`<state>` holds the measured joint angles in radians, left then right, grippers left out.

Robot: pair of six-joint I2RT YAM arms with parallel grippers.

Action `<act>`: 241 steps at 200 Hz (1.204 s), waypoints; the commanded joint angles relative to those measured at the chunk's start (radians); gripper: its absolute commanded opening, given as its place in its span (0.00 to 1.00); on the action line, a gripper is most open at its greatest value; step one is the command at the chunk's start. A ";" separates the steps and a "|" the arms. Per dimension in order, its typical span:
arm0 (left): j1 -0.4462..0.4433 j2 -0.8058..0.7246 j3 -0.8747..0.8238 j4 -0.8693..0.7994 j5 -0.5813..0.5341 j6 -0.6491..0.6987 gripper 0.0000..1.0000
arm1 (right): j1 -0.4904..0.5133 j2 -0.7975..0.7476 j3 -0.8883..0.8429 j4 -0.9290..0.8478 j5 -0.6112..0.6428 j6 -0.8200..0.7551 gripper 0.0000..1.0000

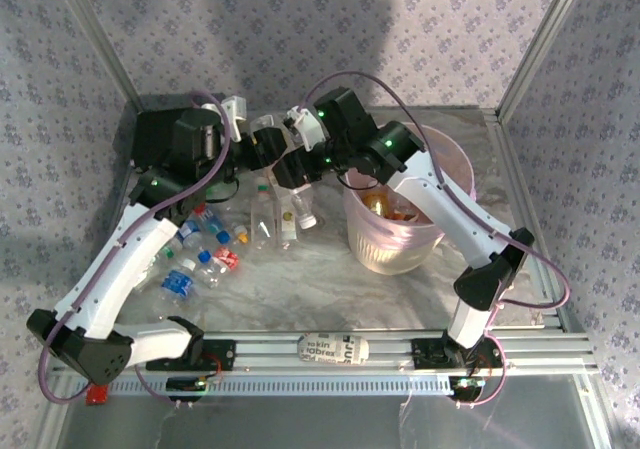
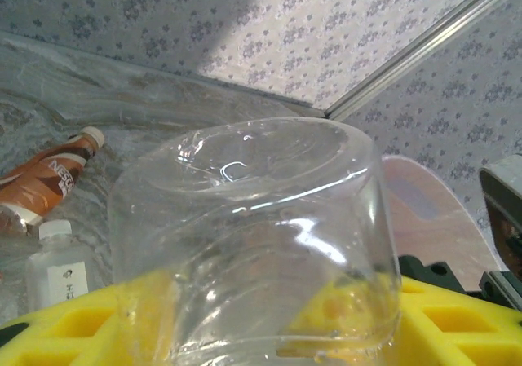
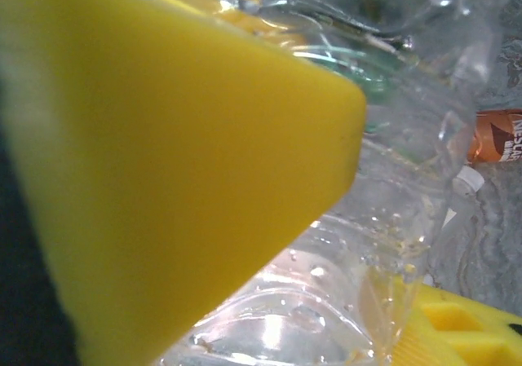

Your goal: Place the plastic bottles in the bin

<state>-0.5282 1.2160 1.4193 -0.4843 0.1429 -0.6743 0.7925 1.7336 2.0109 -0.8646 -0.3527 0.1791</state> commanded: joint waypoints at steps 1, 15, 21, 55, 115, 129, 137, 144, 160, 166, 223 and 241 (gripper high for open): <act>0.002 -0.039 -0.019 0.071 -0.031 -0.004 0.66 | -0.003 0.002 0.047 0.007 -0.007 -0.001 0.57; 0.002 -0.057 -0.036 0.100 -0.055 0.003 0.72 | -0.006 0.002 0.049 0.012 0.000 -0.003 0.55; 0.002 -0.064 -0.043 0.104 -0.067 0.005 0.79 | -0.008 0.000 0.049 0.014 0.001 -0.001 0.55; 0.005 -0.109 -0.049 0.065 -0.147 0.040 1.00 | -0.031 0.002 0.088 0.007 0.032 -0.011 0.54; 0.004 -0.156 -0.095 -0.097 -0.243 0.085 1.00 | -0.184 -0.060 0.210 -0.109 0.096 -0.064 0.54; 0.005 -0.159 -0.116 -0.109 -0.255 0.088 1.00 | -0.243 -0.100 0.202 -0.147 0.109 -0.074 0.54; 0.004 -0.156 -0.128 -0.112 -0.256 0.088 1.00 | -0.272 -0.123 0.189 -0.172 0.118 -0.082 0.54; 0.005 -0.152 -0.137 -0.112 -0.257 0.089 1.00 | -0.301 -0.147 0.174 -0.191 0.126 -0.090 0.54; 0.004 -0.139 -0.158 -0.112 -0.253 0.091 1.00 | -0.377 -0.198 0.125 -0.231 0.137 -0.112 0.54; 0.005 -0.133 -0.168 -0.114 -0.253 0.091 1.00 | -0.397 -0.215 0.106 -0.246 0.141 -0.124 0.54; 0.004 -0.049 -0.255 -0.115 -0.217 0.085 1.00 | -0.509 -0.288 -0.087 -0.341 0.124 -0.191 0.51; 0.004 -0.026 -0.279 -0.117 -0.216 0.084 1.00 | -0.501 -0.295 -0.161 -0.322 0.117 -0.185 0.51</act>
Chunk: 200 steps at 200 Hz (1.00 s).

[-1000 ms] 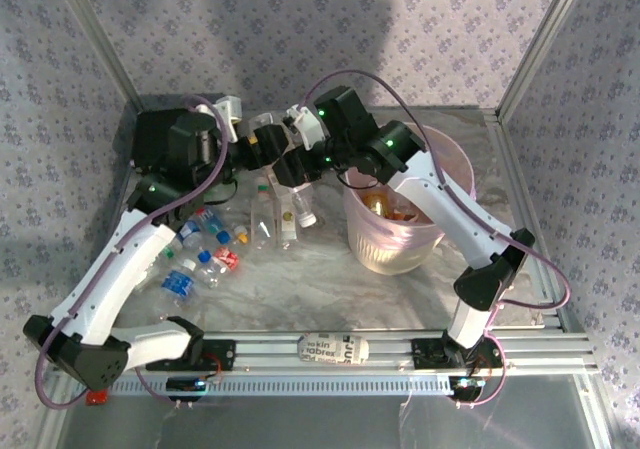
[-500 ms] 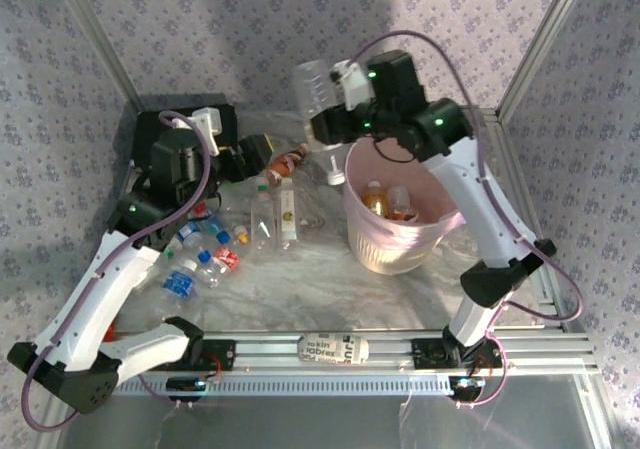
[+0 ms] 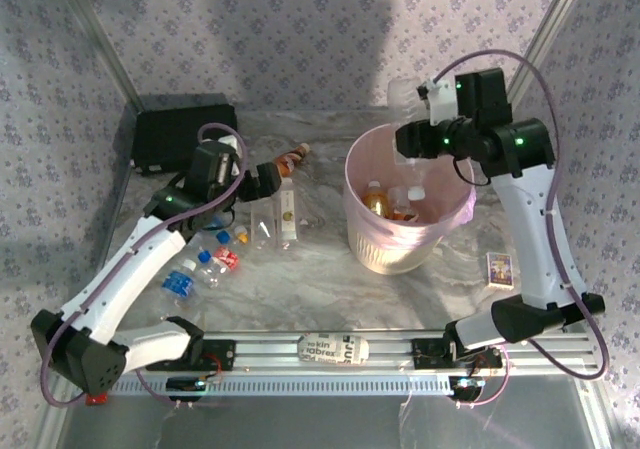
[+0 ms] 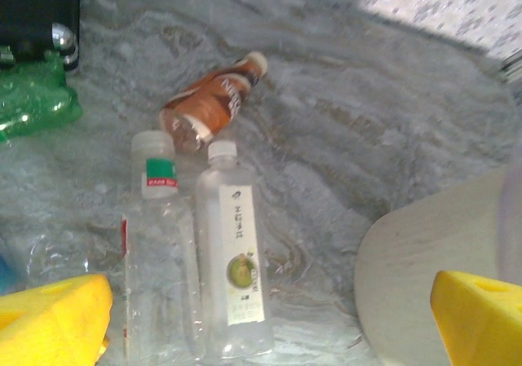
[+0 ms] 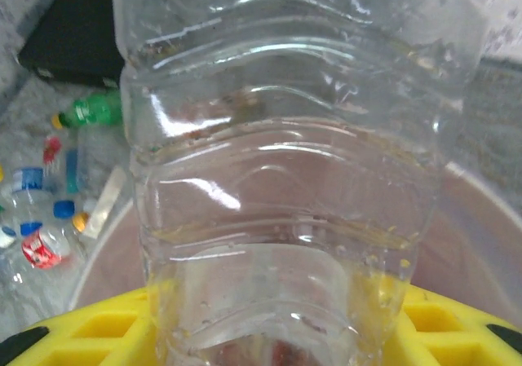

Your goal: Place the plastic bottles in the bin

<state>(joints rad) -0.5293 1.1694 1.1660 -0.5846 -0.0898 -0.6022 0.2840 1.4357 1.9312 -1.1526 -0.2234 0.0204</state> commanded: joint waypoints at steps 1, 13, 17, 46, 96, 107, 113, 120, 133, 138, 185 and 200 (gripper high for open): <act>0.005 0.023 -0.027 -0.017 0.016 0.012 1.00 | 0.007 0.002 -0.086 -0.033 -0.013 -0.026 0.51; 0.005 0.038 -0.038 -0.022 0.016 0.014 1.00 | 0.015 -0.006 -0.138 -0.016 -0.013 -0.018 0.51; 0.005 0.044 -0.040 -0.026 0.017 0.016 1.00 | 0.016 -0.010 -0.156 -0.010 -0.015 -0.015 0.51; 0.005 0.087 -0.043 -0.045 0.021 0.033 1.00 | 0.030 -0.023 -0.278 0.022 -0.037 0.002 0.51; 0.005 0.127 -0.064 -0.020 0.029 0.029 0.98 | 0.037 -0.030 -0.450 0.113 -0.061 0.039 0.52; 0.002 0.130 -0.070 -0.020 0.024 0.028 0.96 | 0.034 -0.029 -0.475 0.134 -0.060 0.044 0.54; 0.002 0.135 -0.074 -0.019 0.023 0.029 0.95 | 0.033 -0.027 -0.485 0.143 -0.059 0.046 0.55; 0.002 0.140 -0.076 -0.018 0.023 0.028 0.94 | 0.031 -0.023 -0.493 0.151 -0.062 0.048 0.57; -0.003 0.148 -0.084 -0.014 0.024 0.024 0.92 | 0.028 -0.017 -0.503 0.164 -0.057 0.049 0.61; -0.004 0.152 -0.087 -0.011 0.024 0.023 0.92 | 0.027 -0.016 -0.505 0.166 -0.057 0.051 0.62; -0.021 0.181 -0.094 0.012 0.032 -0.003 0.89 | 0.023 -0.031 -0.481 0.140 -0.044 0.054 0.86; -0.025 0.192 -0.094 0.021 0.035 -0.011 0.89 | 0.023 -0.048 -0.465 0.124 -0.035 0.052 0.89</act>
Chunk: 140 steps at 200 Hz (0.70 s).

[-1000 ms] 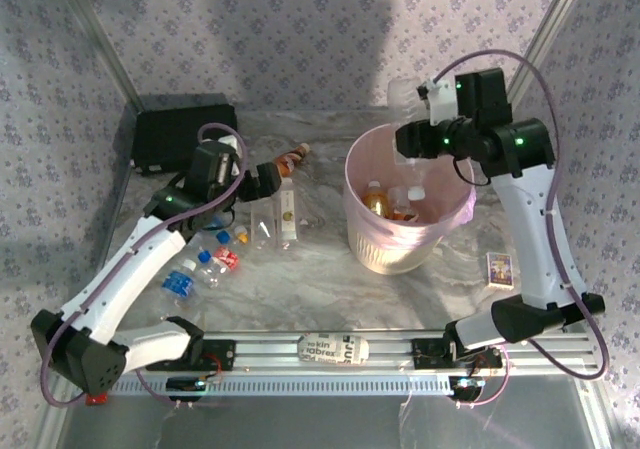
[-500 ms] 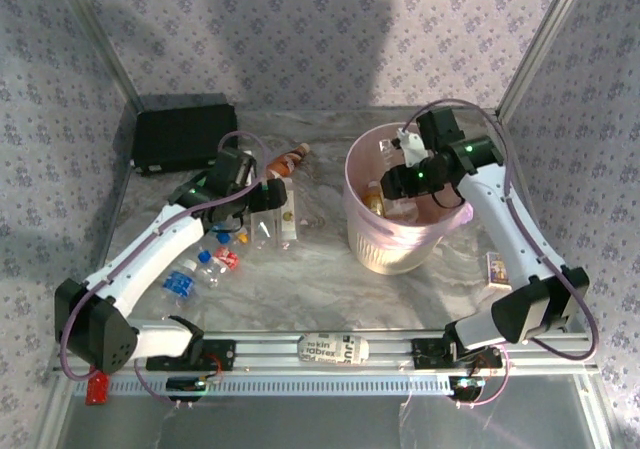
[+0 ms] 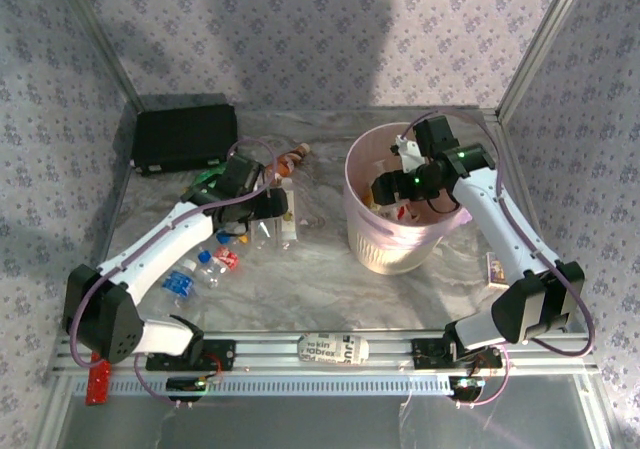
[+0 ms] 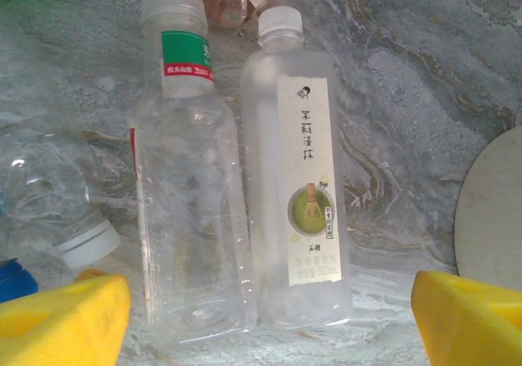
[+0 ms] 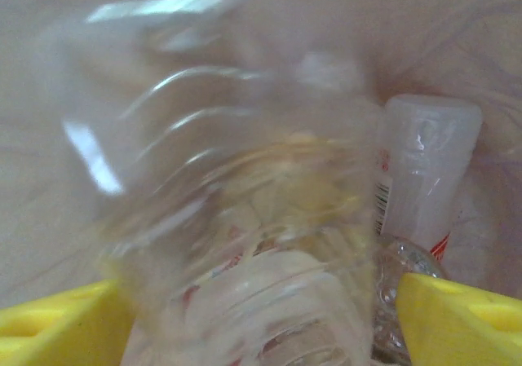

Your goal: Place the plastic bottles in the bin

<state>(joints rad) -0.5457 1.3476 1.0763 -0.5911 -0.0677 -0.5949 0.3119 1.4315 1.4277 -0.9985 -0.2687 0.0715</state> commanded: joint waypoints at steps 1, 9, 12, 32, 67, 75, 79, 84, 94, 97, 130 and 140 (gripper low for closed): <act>-0.009 0.014 -0.004 0.028 0.012 -0.019 0.89 | -0.005 -0.046 0.040 -0.031 0.012 0.001 0.89; -0.014 0.022 -0.004 0.033 0.010 -0.020 0.89 | -0.005 -0.059 0.047 -0.038 0.013 0.004 0.91; -0.016 0.028 -0.003 0.035 0.008 -0.021 0.89 | -0.005 -0.063 0.050 -0.042 0.013 0.006 0.92; -0.033 0.067 0.009 0.035 -0.009 -0.019 0.94 | -0.007 -0.096 0.079 -0.067 0.021 0.012 0.94; -0.062 0.127 0.032 0.047 -0.019 -0.030 0.97 | -0.011 -0.157 0.129 -0.089 0.051 0.028 0.99; -0.072 0.143 0.041 0.048 -0.031 -0.031 0.97 | -0.014 -0.173 0.133 -0.084 0.058 0.035 0.99; -0.079 0.154 0.047 0.044 -0.041 -0.032 0.97 | -0.015 -0.180 0.133 -0.080 0.062 0.039 0.99; -0.088 0.168 0.058 0.036 -0.057 -0.033 0.97 | -0.017 -0.189 0.132 -0.074 0.067 0.046 0.99; -0.106 0.199 0.086 0.015 -0.075 -0.036 0.97 | -0.020 -0.203 0.129 -0.062 0.070 0.054 0.99; -0.110 0.207 0.092 0.010 -0.079 -0.037 0.97 | -0.022 -0.206 0.128 -0.060 0.071 0.055 0.99; -0.139 0.284 0.135 0.013 -0.089 -0.065 0.94 | -0.027 -0.225 0.116 -0.049 0.085 0.063 0.99; -0.141 0.305 0.144 0.015 -0.092 -0.069 0.93 | -0.028 -0.227 0.116 -0.050 0.085 0.061 0.99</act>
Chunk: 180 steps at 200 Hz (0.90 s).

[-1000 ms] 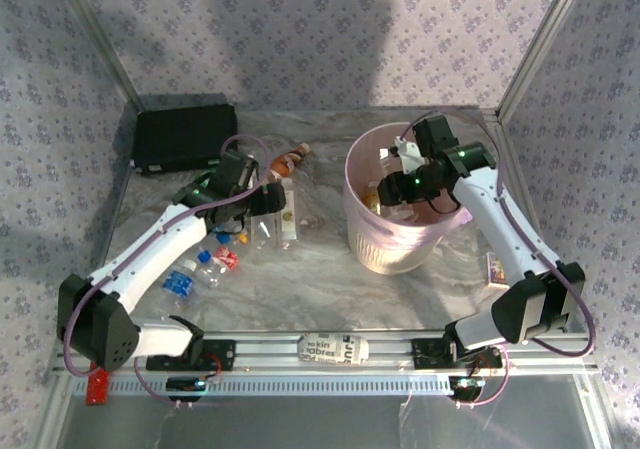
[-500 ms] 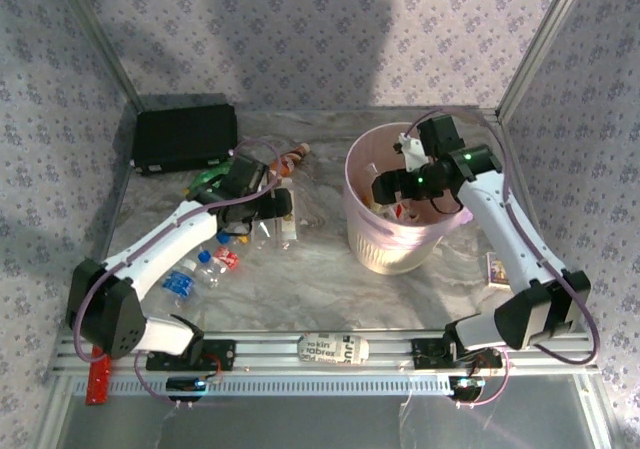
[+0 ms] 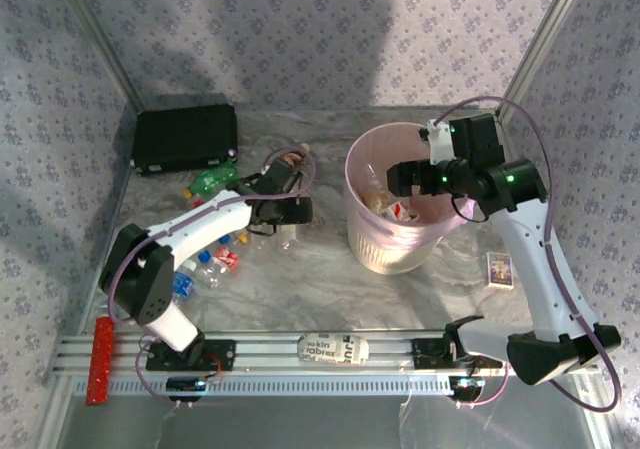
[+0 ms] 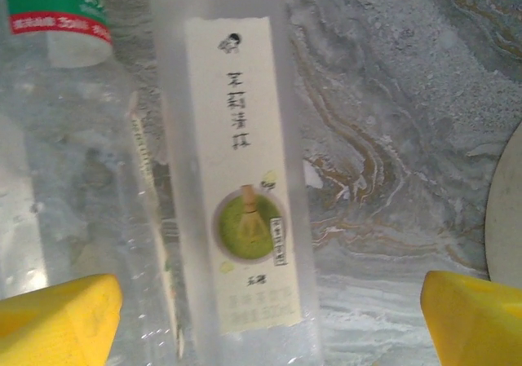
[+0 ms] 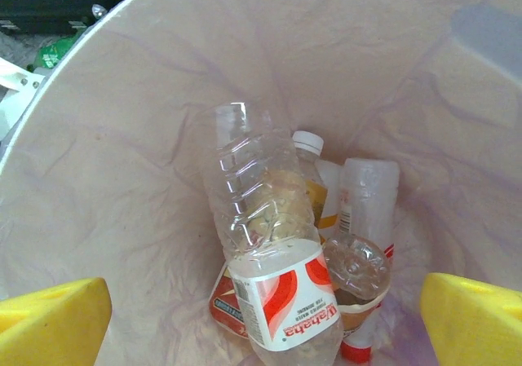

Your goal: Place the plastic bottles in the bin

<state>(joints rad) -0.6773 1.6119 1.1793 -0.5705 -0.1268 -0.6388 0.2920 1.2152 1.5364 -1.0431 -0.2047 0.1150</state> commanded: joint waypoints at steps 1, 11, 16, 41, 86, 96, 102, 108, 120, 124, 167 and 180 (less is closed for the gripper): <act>-0.010 0.042 0.042 -0.006 -0.033 -0.027 0.93 | -0.009 -0.011 0.006 -0.006 0.021 0.017 0.99; -0.009 0.059 0.045 -0.003 -0.036 -0.034 0.92 | -0.009 -0.014 0.005 -0.006 0.021 0.016 0.99; -0.009 0.066 0.046 -0.003 -0.037 -0.036 0.92 | -0.009 -0.014 0.004 -0.006 0.021 0.015 0.99; -0.009 0.100 0.045 0.010 -0.037 -0.042 0.90 | -0.010 -0.017 0.001 -0.005 0.021 0.013 0.98; -0.012 0.154 0.042 0.045 0.001 -0.048 0.87 | -0.013 -0.019 -0.004 0.006 0.021 0.010 0.98; -0.011 0.165 0.041 0.051 0.002 -0.049 0.85 | -0.013 -0.019 -0.005 0.009 0.021 0.010 0.98; -0.010 0.173 0.042 0.050 0.002 -0.049 0.84 | -0.014 -0.018 -0.004 0.011 0.021 0.009 0.98; -0.010 0.179 0.042 0.051 0.002 -0.051 0.83 | -0.014 -0.019 -0.004 0.012 0.021 0.008 0.98; -0.010 0.186 0.042 0.053 0.001 -0.050 0.80 | -0.016 -0.022 -0.005 0.014 0.021 0.008 0.98; -0.010 0.187 0.042 0.054 0.001 -0.051 0.79 | -0.016 -0.023 -0.005 0.014 0.020 0.008 0.98; -0.011 0.177 0.052 0.047 0.000 -0.050 0.65 | -0.019 -0.034 0.002 0.012 0.021 0.007 0.97; -0.013 0.158 0.057 0.042 0.002 -0.048 0.62 | -0.019 -0.038 0.009 0.012 0.024 0.008 0.97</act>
<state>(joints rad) -0.6876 1.7992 1.2037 -0.5190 -0.1379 -0.6857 0.2798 1.2041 1.5360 -1.0351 -0.1940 0.1162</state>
